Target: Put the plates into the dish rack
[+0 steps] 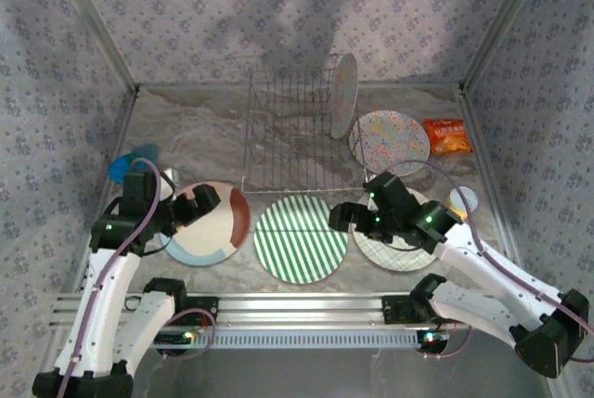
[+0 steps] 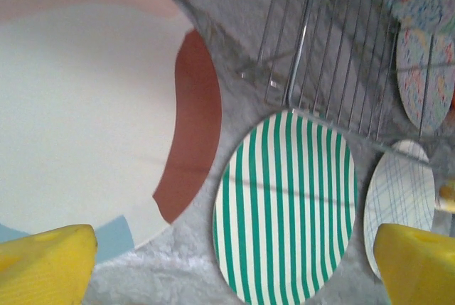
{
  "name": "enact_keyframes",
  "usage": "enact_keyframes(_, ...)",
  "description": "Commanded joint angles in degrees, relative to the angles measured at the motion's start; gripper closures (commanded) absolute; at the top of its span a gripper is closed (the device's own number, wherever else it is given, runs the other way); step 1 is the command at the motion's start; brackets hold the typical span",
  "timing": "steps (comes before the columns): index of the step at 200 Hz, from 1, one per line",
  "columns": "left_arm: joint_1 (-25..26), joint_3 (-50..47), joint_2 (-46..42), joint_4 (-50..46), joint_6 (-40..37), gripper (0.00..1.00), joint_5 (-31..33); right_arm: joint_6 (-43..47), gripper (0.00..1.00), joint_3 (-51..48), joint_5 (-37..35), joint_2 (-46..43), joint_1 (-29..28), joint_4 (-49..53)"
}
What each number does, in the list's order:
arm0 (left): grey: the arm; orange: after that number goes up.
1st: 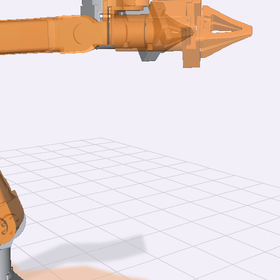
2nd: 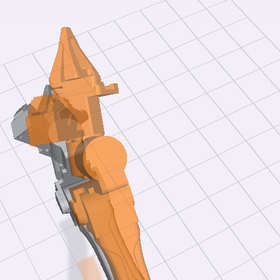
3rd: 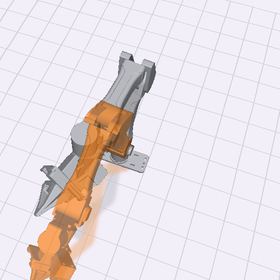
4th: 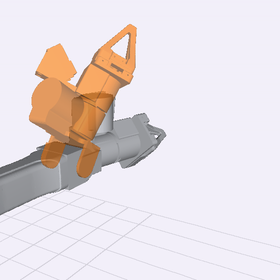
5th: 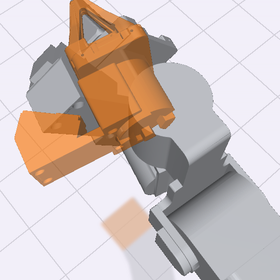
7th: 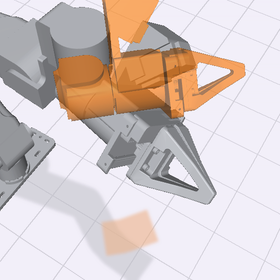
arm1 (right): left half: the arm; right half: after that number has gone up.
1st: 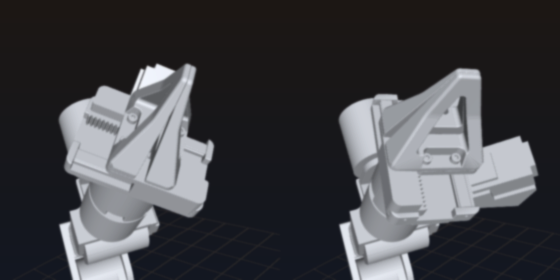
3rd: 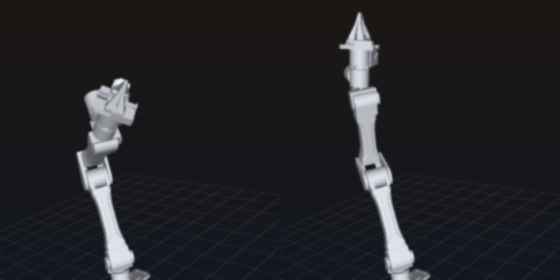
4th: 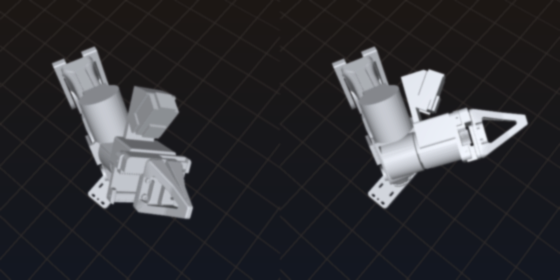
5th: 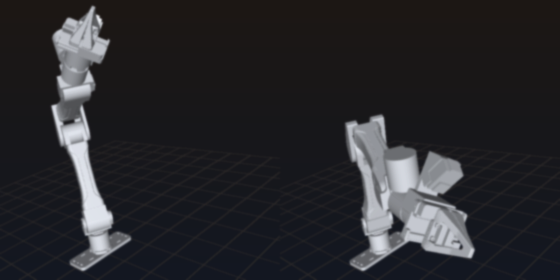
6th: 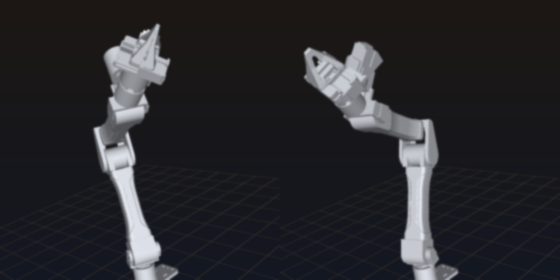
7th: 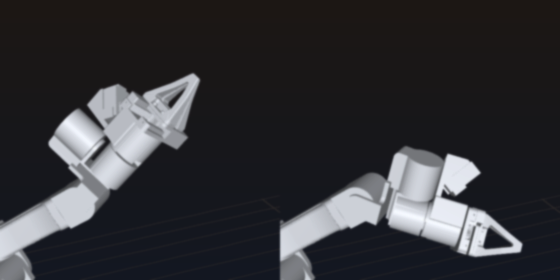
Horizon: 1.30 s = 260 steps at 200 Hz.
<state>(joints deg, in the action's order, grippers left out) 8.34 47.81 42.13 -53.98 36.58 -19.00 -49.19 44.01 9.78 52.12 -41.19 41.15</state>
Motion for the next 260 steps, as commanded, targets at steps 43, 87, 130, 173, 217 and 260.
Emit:
enact_keyframes(43, 10.8, -3.1, 0.6, 5.3, 3.6, 0.01, 1.6, -6.0, 0.0, -7.4, -4.6, 0.9, -0.7, -5.5)
enact_keyframes(87, 22.9, -3.7, 7.6, 12.6, 6.6, 0.01, 10.5, -6.9, 0.0, -8.9, -1.3, 4.9, -0.3, -11.4)
enact_keyframes(130, 31.1, -5.3, 13.5, 20.3, 7.1, 0.01, 15.7, -7.1, 0.01, -10.2, 0.0, 4.5, -0.4, -13.0)
enact_keyframes(173, 37.8, -4.9, 19.0, 22.2, 6.9, 0.01, 19.3, -11.6, 0.0, -14.4, -0.1, 2.6, -3.4, -16.4)
enact_keyframes(217, 38.7, -6.3, 20.0, 24.0, 7.7, 0.01, 20.0, -15.7, 0.0, -16.4, -2.6, 2.6, -8.0, -18.7)
enact_keyframes(260, 39.0, -7.0, 20.1, 23.7, 7.5, 0.01, 21.3, -19.7, 0.0, -18.7, -5.8, 2.0, -11.3, -21.2)
